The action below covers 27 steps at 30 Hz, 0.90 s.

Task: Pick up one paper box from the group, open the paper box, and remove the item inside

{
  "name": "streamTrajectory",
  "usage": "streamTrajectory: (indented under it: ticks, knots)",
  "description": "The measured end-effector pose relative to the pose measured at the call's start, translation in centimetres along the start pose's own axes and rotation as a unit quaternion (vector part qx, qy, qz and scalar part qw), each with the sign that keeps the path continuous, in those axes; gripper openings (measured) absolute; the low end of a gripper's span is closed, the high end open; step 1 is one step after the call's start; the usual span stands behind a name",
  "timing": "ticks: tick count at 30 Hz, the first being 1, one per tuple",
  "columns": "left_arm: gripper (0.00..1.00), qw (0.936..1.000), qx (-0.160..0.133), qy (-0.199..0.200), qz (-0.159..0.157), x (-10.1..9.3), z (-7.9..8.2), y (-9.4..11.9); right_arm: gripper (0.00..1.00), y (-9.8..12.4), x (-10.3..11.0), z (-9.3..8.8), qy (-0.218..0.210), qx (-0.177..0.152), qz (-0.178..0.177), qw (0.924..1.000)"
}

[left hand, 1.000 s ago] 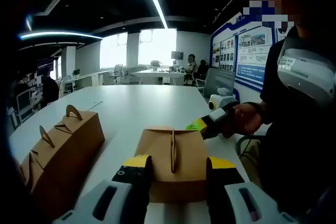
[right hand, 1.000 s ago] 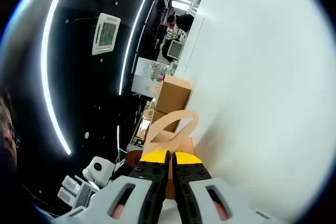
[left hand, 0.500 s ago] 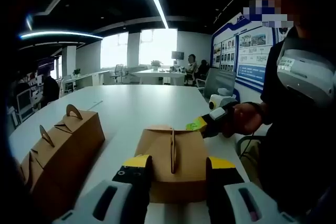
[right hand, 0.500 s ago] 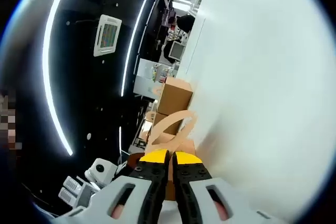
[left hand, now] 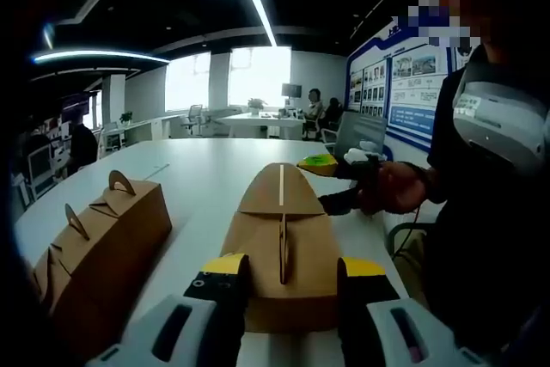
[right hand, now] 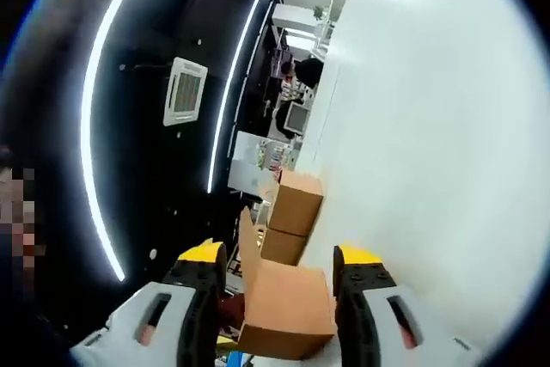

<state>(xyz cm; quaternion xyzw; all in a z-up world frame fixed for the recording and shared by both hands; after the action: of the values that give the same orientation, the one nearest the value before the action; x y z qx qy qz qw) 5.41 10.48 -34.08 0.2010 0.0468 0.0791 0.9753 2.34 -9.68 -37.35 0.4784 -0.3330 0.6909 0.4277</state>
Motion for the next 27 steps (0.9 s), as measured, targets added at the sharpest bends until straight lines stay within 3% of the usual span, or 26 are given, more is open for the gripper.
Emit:
streamTrajectory:
  ticks: [4,6,7,9,10,11,13,14,15,16,17,20,25,26,27]
  knots:
    - [0.43,1.0000,0.000,0.000,0.001,0.0,0.0,0.0,0.54,-0.3,0.7,0.3,0.034,-0.008,0.014,0.9993]
    - [0.43,1.0000,0.000,0.001,0.001,0.0,0.0,0.0,0.53,-0.5,1.3,1.6,0.093,-0.033,0.020,0.9949]
    - [0.43,1.0000,0.000,0.001,0.001,0.0,0.0,0.0,0.53,-0.5,1.7,2.4,0.125,-0.050,0.024,0.9906]
    - [0.43,1.0000,0.000,0.001,0.002,0.0,0.0,0.0,0.52,-0.9,3.2,4.3,0.218,-0.062,0.041,0.9730]
    - [0.43,1.0000,0.000,0.002,0.002,0.0,0.0,0.0,0.50,0.5,2.7,8.3,0.265,-0.070,0.057,0.9602]
    - [0.43,1.0000,0.001,0.002,0.003,0.0,0.0,0.0,0.50,0.5,3.7,9.2,0.319,-0.073,0.081,0.9413]
    - [0.43,1.0000,0.001,0.003,0.003,0.0,0.0,0.0,0.50,0.3,5.6,9.4,0.382,-0.067,0.121,0.9139]
    - [0.43,1.0000,0.001,0.003,0.003,0.0,0.0,0.0,0.49,0.2,6.9,9.3,0.438,-0.048,0.152,0.8850]
    - [0.43,1.0000,0.001,0.003,0.004,0.0,0.0,0.0,0.48,0.0,7.7,8.9,0.475,-0.030,0.171,0.8626]
    - [0.43,1.0000,0.000,0.003,0.004,0.0,0.0,0.0,0.48,-0.2,8.2,8.3,0.499,-0.003,0.187,0.8464]
    - [0.43,1.0000,0.000,0.003,0.004,0.0,0.0,0.0,0.48,-0.4,8.5,7.5,0.505,0.025,0.201,0.8392]
    - [0.42,1.0000,-0.001,0.003,0.005,0.0,0.0,0.0,0.47,-1.1,8.6,6.4,0.491,0.064,0.221,0.8404]
    - [0.42,1.0000,-0.003,0.003,0.005,0.0,-0.1,0.0,0.44,-1.4,8.1,5.1,0.499,0.096,0.226,0.8313]
    - [0.42,1.0000,-0.003,0.004,0.005,0.0,-0.1,0.1,0.43,-1.3,8.0,4.8,0.503,0.108,0.230,0.8258]
    - [0.42,1.0000,-0.003,0.004,0.005,0.0,-0.1,0.1,0.42,-1.3,7.9,4.3,0.525,0.129,0.232,0.8087]
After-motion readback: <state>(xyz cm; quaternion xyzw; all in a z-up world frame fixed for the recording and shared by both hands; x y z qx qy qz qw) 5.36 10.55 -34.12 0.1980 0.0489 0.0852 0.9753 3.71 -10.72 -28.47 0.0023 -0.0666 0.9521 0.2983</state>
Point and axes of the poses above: the point that each gripper's makers call its tool centre point, and the gripper's own axes: y roughly backward along the fingers, x roughly to its left, z roughly out of its top, the point moved 7 cm from there along y, roughly backward along the fingers, and after that the axes turned 1 degree about z, right-handed, at the moved point
